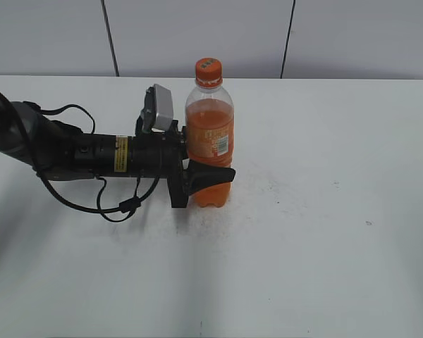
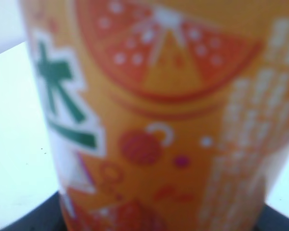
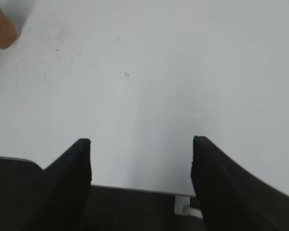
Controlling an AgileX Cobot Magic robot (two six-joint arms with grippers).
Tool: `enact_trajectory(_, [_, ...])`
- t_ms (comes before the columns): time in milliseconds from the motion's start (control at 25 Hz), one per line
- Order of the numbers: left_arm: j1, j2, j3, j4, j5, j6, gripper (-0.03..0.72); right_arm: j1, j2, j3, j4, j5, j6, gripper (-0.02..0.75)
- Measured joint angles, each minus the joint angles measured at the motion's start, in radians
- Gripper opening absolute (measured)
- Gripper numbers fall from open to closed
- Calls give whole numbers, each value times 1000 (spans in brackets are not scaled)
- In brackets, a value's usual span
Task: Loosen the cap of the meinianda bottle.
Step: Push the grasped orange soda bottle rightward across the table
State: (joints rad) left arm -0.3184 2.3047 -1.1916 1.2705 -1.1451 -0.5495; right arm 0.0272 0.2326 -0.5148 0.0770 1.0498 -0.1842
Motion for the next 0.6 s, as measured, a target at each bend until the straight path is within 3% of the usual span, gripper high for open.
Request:
enact_trajectory(320, [0,0,0,0,-2,3,393,0,429,-203,48,40,12,492])
enact_trajectory(600, [0,0,0,-2,-3,3,393,0,692,-278,59,-165,18,492])
